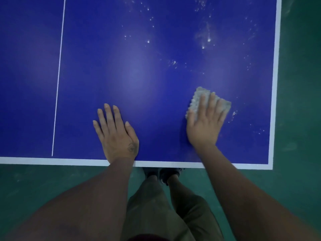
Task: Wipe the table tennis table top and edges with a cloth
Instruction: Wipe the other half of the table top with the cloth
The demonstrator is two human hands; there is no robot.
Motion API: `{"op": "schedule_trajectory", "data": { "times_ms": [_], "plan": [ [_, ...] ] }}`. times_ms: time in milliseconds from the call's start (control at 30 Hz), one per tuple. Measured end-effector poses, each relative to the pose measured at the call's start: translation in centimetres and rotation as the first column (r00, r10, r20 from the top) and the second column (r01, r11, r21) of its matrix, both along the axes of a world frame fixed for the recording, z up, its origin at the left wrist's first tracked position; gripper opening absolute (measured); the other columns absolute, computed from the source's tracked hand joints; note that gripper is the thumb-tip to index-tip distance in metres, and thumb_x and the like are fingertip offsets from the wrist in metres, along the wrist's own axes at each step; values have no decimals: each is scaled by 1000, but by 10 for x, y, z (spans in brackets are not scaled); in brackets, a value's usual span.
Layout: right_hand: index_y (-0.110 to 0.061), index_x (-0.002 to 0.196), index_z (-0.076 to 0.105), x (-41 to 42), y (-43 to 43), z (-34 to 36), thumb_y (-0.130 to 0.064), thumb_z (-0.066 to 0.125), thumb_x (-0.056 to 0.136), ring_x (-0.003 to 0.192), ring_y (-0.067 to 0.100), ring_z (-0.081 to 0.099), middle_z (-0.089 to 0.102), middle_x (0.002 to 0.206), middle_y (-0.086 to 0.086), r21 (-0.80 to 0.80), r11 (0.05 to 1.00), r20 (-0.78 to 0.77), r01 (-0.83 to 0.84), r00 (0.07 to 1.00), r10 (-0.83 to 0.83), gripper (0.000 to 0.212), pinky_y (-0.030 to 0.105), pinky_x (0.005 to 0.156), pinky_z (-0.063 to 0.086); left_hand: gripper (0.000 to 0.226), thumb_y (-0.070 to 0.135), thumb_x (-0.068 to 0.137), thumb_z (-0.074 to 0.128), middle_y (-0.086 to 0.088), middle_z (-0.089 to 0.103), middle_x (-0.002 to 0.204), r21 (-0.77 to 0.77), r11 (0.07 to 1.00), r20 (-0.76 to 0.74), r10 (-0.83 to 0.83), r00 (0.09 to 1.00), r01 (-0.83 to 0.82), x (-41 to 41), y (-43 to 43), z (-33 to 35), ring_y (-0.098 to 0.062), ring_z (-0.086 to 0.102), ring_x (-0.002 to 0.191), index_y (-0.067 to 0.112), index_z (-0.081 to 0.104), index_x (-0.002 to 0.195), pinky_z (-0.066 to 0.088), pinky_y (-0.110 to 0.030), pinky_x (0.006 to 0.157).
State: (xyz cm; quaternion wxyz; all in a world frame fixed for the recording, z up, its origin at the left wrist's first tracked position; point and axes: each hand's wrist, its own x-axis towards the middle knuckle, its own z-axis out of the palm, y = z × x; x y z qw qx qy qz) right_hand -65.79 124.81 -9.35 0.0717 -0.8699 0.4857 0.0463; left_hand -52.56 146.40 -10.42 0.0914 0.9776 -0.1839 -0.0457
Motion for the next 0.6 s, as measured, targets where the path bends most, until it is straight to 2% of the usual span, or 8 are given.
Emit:
{"op": "schedule_trajectory", "data": {
  "times_ms": [67, 133, 200, 267, 367, 467, 533, 600],
  "plan": [
    [-21, 172, 15, 21, 36, 0, -44, 35, 111, 165, 37, 5, 7, 180, 9, 1, 993, 13, -114, 993, 114, 68, 64, 130, 8, 65, 32, 112, 32, -9, 10, 182, -6, 1000, 2, -4, 1000, 4, 0, 0, -1, -31, 3, 168, 9, 21, 172, 7, -58, 135],
    [-21, 172, 17, 30, 74, 2, -47, 33, 111, 165, 37, 4, 8, 179, 9, 28, 952, 43, -304, 952, 303, 68, 64, 131, 7, 65, 33, 112, 31, -9, 11, 181, -9, 1000, 5, -2, 1000, 2, 0, 1, -2, -31, 3, 168, 9, 21, 172, 6, -57, 135],
    [-23, 172, 16, 17, 90, 3, -50, 31, 112, 166, 34, 3, 8, 180, 7, 54, 895, 71, -444, 895, 440, 67, 62, 131, 11, 64, 32, 112, 31, -9, 12, 181, -16, 1000, 19, -5, 1000, 5, 0, 1, -1, -31, 5, 168, 9, 21, 172, 7, -57, 135],
    [-24, 172, 15, -11, 79, 3, -52, 27, 113, 166, 31, 2, 7, 180, 5, 60, 863, 73, -502, 864, 498, 66, 60, 131, 14, 64, 32, 113, 32, -10, 12, 181, -19, 1000, 22, -11, 1000, 12, 0, 1, -2, -32, 5, 168, 9, 21, 172, 7, -58, 135],
    [-25, 171, 18, -68, 35, -1, -54, 20, 112, 166, 31, 4, 7, 180, 3, 56, 902, 18, -428, 904, 428, 66, 62, 129, 15, 64, 32, 113, 32, -10, 12, 181, -19, 1000, 20, -7, 1000, 7, 0, 1, -1, -32, 5, 168, 9, 21, 171, 7, -58, 135],
    [-25, 172, 11, -109, 0, 2, -54, 20, 112, 166, 30, -2, 1, 180, 1, 71, 967, -38, -245, 968, 248, 68, 62, 131, 9, 64, 33, 112, 31, -10, 13, 181, -26, 1000, 22, 0, 1000, 1, 0, 1, -2, -31, 5, 168, 9, 21, 172, 6, -57, 135],
    [-24, 172, 8, -105, 3, 3, -53, 22, 111, 166, 31, -4, -2, 180, 3, 72, 990, -53, -120, 991, 124, 69, 61, 132, 5, 64, 33, 113, 30, -9, 13, 181, -31, 999, 32, -8, 999, 9, -1, 1, -2, -31, 5, 168, 9, 21, 172, 7, -57, 135],
    [-22, 172, 9, -81, 23, 3, -52, 21, 110, 166, 34, -1, 0, 180, 6, 46, 997, -64, -68, 995, 71, 70, 63, 131, 6, 64, 34, 113, 29, -9, 13, 181, -35, 999, 43, -14, 999, 15, -1, 1, -1, -31, 6, 168, 10, 21, 171, 8, -57, 135]
  ]
}}
